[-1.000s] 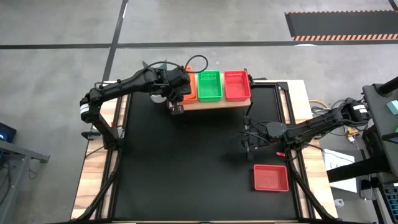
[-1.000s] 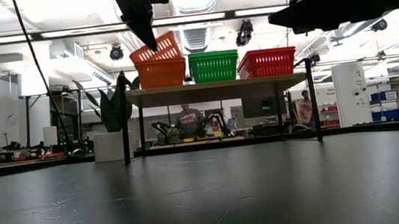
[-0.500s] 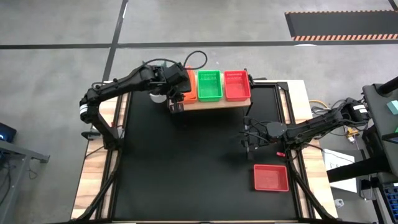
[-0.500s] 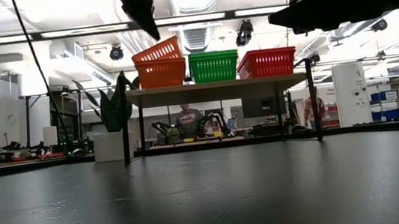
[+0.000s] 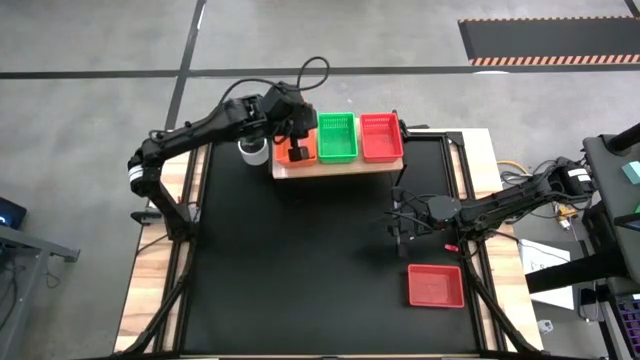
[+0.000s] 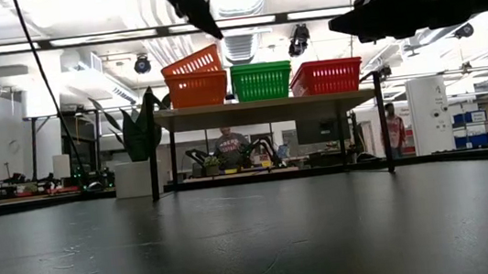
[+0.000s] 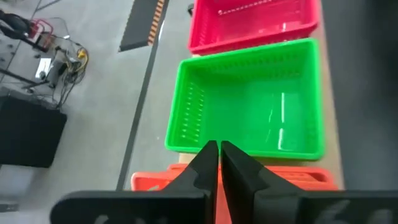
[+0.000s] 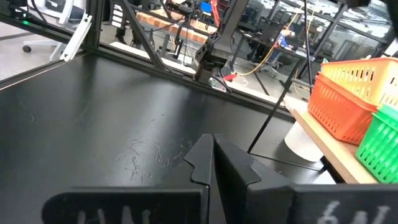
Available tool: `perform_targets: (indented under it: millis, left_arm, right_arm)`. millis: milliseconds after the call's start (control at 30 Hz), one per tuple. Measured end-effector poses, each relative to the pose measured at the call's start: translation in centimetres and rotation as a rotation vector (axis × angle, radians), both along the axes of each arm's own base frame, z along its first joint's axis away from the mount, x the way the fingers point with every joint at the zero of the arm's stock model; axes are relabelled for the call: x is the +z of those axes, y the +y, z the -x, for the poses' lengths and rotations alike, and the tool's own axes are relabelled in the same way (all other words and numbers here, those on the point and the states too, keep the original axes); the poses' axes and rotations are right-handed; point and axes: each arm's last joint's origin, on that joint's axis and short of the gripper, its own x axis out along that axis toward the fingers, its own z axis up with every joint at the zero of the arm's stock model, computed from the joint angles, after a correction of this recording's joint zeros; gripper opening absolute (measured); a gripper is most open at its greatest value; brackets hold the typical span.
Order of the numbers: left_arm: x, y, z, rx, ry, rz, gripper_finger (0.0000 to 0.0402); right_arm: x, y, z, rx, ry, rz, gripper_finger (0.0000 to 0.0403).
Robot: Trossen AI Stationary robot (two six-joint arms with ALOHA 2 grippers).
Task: Stack baskets on shelf by color
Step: Stack the orange bin on top of the orange bins on the shelf, then stack the red bin on top of the red bins on the shelf
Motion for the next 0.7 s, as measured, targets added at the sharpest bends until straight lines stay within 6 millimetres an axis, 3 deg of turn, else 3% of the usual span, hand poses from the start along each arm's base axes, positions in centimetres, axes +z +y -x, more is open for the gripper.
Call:
perform_targets:
  millis: [400,700]
  left_arm:
    - [-3.2,1.3,-0.1,0.033,0.054,0.024,0.0000]
    - [-2.6,0.7,0.0,0.053,-0.002,0.051,0.0000]
  right_arm:
    - [0.0,0.0,0.0,0.000,0.003,0.005,0.0009]
    - [0.0,0.0,0.0,0.000,0.004,0.005,0.0009]
